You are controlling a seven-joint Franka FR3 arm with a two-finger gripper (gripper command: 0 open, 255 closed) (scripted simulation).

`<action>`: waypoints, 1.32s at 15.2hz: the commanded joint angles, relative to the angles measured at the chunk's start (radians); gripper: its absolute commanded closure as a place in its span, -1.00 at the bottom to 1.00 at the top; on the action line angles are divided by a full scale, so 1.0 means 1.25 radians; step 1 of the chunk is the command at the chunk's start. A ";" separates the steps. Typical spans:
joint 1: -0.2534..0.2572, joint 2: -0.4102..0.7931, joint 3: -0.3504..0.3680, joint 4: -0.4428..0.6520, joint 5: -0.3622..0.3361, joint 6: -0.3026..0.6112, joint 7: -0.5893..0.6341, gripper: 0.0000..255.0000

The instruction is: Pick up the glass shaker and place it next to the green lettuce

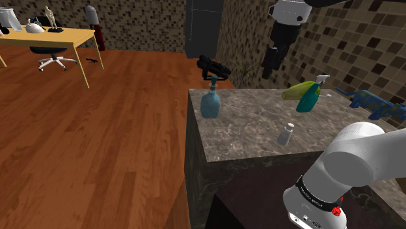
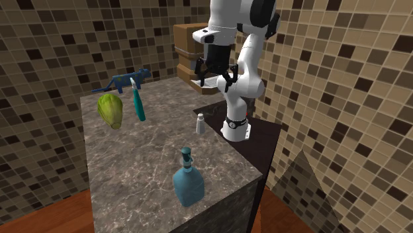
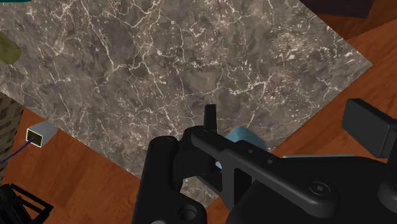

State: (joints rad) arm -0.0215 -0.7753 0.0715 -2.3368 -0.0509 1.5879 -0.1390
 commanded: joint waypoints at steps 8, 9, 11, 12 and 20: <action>-0.048 -0.061 -0.057 -0.173 -0.035 0.064 -0.001 -1.00; -0.057 -0.069 -0.066 -0.196 -0.041 0.074 -0.002 -1.00; -0.075 -0.083 -0.084 -0.242 -0.055 0.092 -0.003 -1.00; -0.085 -0.090 -0.093 -0.264 -0.063 0.101 -0.004 -1.00; -0.183 -0.127 -0.174 -0.431 -0.144 0.181 -0.015 -1.00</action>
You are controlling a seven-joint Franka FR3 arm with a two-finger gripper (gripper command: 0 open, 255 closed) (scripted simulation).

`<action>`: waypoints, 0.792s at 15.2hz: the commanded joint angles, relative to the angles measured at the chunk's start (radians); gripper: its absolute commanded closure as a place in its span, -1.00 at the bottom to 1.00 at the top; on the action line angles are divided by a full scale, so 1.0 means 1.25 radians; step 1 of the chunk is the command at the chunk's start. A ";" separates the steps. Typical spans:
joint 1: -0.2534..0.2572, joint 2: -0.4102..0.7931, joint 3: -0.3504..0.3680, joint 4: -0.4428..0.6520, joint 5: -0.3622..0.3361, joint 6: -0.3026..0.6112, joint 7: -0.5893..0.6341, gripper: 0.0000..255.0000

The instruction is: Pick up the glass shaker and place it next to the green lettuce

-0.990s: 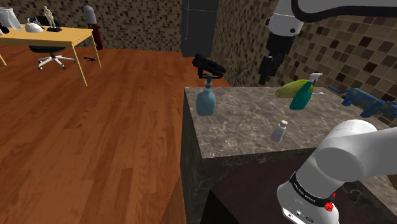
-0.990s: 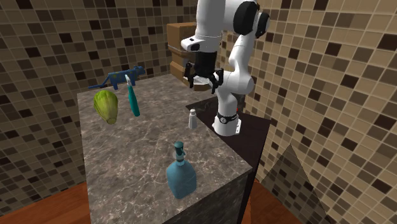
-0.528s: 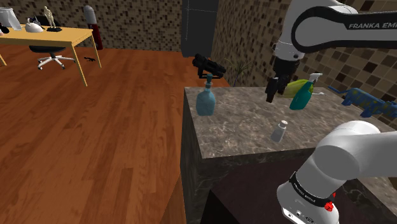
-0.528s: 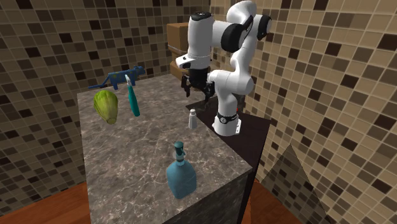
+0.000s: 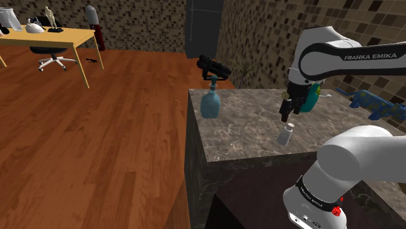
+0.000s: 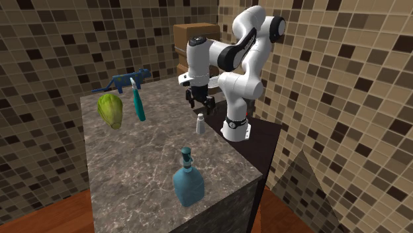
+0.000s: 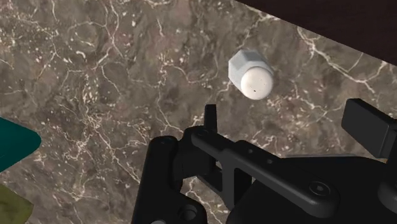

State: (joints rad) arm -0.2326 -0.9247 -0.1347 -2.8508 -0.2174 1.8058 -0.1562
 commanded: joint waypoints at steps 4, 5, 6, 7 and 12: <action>-0.023 -0.003 -0.019 -0.054 -0.023 0.043 -0.001 -1.00; -0.025 -0.001 -0.022 -0.064 -0.026 0.055 -0.001 -1.00; -0.027 0.002 -0.024 -0.073 -0.030 0.067 -0.001 -1.00; -0.029 0.005 -0.027 -0.083 -0.033 0.080 0.000 -1.00; -0.033 0.010 -0.031 -0.097 -0.039 0.100 0.000 -1.00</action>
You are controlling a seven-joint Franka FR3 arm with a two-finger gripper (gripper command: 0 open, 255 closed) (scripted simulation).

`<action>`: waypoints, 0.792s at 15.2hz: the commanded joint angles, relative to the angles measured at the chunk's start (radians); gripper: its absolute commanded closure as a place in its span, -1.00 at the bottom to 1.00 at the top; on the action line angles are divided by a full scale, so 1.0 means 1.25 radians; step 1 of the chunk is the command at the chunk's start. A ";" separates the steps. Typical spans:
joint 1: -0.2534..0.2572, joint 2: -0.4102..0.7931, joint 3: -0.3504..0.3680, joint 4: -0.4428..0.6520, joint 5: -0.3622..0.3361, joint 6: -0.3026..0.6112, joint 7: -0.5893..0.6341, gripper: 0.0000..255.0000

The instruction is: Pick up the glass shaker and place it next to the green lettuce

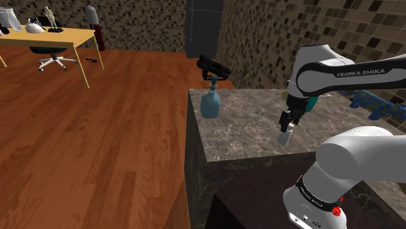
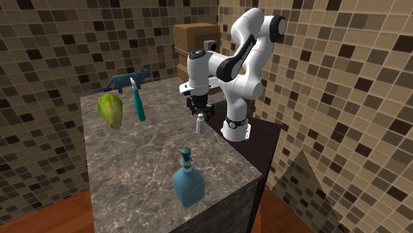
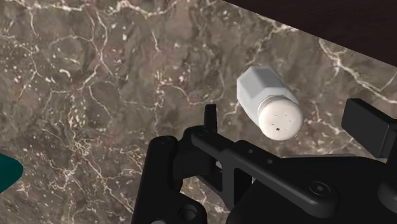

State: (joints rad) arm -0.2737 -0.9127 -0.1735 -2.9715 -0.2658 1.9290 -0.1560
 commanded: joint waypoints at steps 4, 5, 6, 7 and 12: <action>0.000 0.000 0.000 -0.001 0.000 0.001 0.000 -1.00; 0.000 0.000 0.000 -0.001 0.000 0.001 0.000 1.00; 0.000 0.000 0.000 -0.001 0.000 0.001 0.000 1.00; 0.000 0.000 0.000 -0.001 0.000 0.001 0.000 1.00; 0.000 0.001 0.000 -0.001 0.000 0.001 0.000 1.00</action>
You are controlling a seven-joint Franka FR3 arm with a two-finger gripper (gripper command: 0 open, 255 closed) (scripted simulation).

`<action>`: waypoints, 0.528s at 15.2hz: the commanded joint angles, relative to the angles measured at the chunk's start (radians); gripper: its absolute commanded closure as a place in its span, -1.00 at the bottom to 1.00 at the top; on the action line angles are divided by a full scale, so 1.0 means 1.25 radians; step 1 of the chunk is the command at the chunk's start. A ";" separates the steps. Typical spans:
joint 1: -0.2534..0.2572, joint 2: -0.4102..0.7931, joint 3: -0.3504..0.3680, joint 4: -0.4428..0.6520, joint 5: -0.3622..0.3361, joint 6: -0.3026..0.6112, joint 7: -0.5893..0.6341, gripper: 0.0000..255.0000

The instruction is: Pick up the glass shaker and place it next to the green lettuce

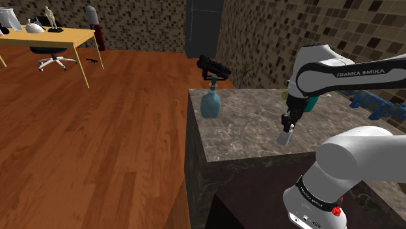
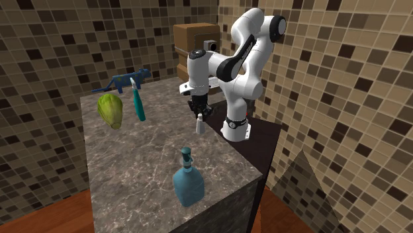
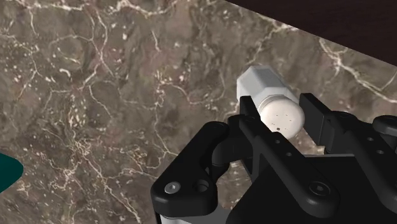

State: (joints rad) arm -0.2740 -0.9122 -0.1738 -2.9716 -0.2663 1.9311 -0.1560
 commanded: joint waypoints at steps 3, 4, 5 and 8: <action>0.001 -0.006 0.002 0.008 0.003 -0.015 -0.002 1.00; 0.002 -0.012 0.004 0.016 0.006 -0.029 -0.003 1.00; 0.003 -0.017 0.006 0.025 0.008 -0.042 -0.004 1.00; 0.006 -0.030 0.011 0.051 0.016 -0.082 -0.008 1.00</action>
State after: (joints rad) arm -0.2667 -0.9439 -0.1614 -2.9194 -0.2495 1.8469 -0.1641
